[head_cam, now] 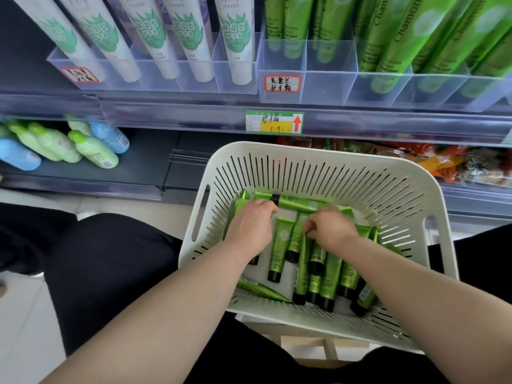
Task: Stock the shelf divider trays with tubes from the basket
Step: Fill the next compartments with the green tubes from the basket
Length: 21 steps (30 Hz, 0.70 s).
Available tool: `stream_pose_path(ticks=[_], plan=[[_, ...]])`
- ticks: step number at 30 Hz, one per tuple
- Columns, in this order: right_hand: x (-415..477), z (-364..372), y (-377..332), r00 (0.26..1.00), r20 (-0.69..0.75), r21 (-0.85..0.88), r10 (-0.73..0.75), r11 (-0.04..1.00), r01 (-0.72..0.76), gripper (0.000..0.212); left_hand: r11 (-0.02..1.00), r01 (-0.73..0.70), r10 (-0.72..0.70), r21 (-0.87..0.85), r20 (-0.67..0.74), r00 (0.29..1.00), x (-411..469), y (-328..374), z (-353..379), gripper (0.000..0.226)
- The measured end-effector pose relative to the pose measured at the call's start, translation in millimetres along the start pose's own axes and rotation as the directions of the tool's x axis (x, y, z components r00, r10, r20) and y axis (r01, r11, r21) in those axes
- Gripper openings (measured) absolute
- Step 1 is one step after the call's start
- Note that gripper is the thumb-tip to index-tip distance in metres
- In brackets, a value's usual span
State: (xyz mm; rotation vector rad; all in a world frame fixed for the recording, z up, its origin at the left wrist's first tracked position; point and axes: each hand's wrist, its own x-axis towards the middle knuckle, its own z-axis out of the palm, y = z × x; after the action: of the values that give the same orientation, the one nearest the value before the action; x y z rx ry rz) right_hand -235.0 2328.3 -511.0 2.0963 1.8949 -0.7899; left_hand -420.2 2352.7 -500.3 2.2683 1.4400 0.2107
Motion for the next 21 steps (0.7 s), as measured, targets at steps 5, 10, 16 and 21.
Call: stream_pose_path(ticks=[5,10,16,21], plan=[[-1.1,-17.2,-1.4,0.973,0.179,0.202,-0.144,0.973,0.107,0.007,1.0,0.022,-0.022,-0.002,0.006,1.0,2.5,-1.4,0.8,0.031],[-14.3,-20.7,0.5,0.985,0.054,0.271,-0.165,0.952,0.144,0.01,0.999,0.049,-0.049,-0.001,-0.013,0.999,1.4,-2.1,-3.1,0.036],[-35.1,-48.3,7.6,0.946,-0.275,0.23,-0.17,0.944,0.236,0.022,0.99,0.139,-0.139,-0.006,-0.077,0.987,-1.8,-3.5,-9.9,0.04],[-49.4,-63.9,9.0,0.858,-0.453,0.142,-0.241,0.931,0.337,0.021,0.983,0.165,-0.165,0.085,-0.003,0.986,-3.9,-2.0,-7.9,0.04]])
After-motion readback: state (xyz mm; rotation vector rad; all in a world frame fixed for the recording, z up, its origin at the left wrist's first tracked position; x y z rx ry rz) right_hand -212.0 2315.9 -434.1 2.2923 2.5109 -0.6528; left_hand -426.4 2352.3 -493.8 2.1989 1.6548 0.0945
